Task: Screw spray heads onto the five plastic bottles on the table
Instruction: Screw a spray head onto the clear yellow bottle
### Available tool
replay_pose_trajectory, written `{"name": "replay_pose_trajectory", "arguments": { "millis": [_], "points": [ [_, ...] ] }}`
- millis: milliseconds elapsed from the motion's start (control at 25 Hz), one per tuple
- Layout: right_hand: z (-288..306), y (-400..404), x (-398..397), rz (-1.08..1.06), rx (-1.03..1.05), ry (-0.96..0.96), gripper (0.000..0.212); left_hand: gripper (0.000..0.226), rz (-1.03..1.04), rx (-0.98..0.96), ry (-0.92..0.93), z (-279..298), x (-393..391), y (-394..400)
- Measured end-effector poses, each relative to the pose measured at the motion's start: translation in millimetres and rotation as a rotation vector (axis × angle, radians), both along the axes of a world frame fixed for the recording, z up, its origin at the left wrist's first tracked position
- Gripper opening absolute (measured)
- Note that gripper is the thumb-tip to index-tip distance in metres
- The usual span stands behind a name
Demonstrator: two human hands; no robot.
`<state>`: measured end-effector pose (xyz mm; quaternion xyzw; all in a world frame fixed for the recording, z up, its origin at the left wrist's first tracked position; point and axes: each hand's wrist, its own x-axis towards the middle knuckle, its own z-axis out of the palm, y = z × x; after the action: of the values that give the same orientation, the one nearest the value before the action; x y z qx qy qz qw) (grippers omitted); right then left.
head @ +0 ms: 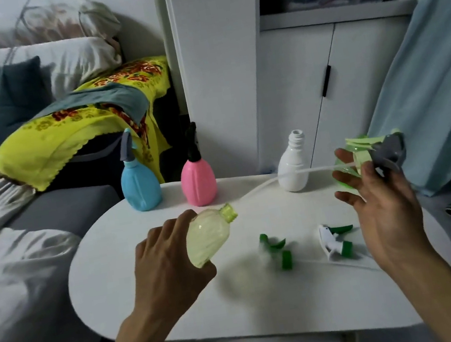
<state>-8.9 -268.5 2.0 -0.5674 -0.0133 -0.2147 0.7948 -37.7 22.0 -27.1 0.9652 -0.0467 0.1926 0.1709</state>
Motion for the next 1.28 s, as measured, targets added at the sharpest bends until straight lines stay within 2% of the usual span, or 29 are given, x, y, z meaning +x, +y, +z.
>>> {"name": "replay_pose_trajectory", "arguments": {
  "millis": [240,440,480,640,720,800,920,1040,1160,1280],
  "points": [
    [-9,29,-6,0.134,-0.01,0.03,0.05,0.087,-0.025,-0.014,-0.034,-1,-1,9],
    [-27,56,-17,0.273,-0.066,0.072,0.028,0.085,-0.15,-0.006,-0.071,-7,-2,-7],
    [-29,60,-19,0.286,-0.058,0.073,0.031,0.084,-0.17,-0.011,-0.072,-8,-1,-10],
    [-30,54,-14,0.212,-0.048,0.12,0.08,0.081,-0.2,0.01,-0.074,-8,4,-15],
    [-29,46,-12,0.167,-0.19,0.116,0.088,0.08,-0.206,0.037,-0.085,-8,6,-16],
    [-28,41,-11,0.165,-0.367,0.072,0.075,0.08,-0.21,0.045,-0.085,-7,8,-17],
    [-26,37,-8,0.282,-0.331,0.03,0.049,0.079,-0.222,0.038,-0.085,-6,9,-17],
    [-24,32,-8,0.303,-0.36,0.032,0.046,0.078,-0.26,0.039,-0.119,-5,8,-15],
    [-26,33,-10,0.201,-0.656,0.012,0.046,0.08,-0.268,0.064,-0.124,-5,7,-14],
    [-21,26,-9,0.243,-0.776,-0.04,0.036,0.079,-0.255,0.085,-0.104,-6,7,-9]
  ]
}}
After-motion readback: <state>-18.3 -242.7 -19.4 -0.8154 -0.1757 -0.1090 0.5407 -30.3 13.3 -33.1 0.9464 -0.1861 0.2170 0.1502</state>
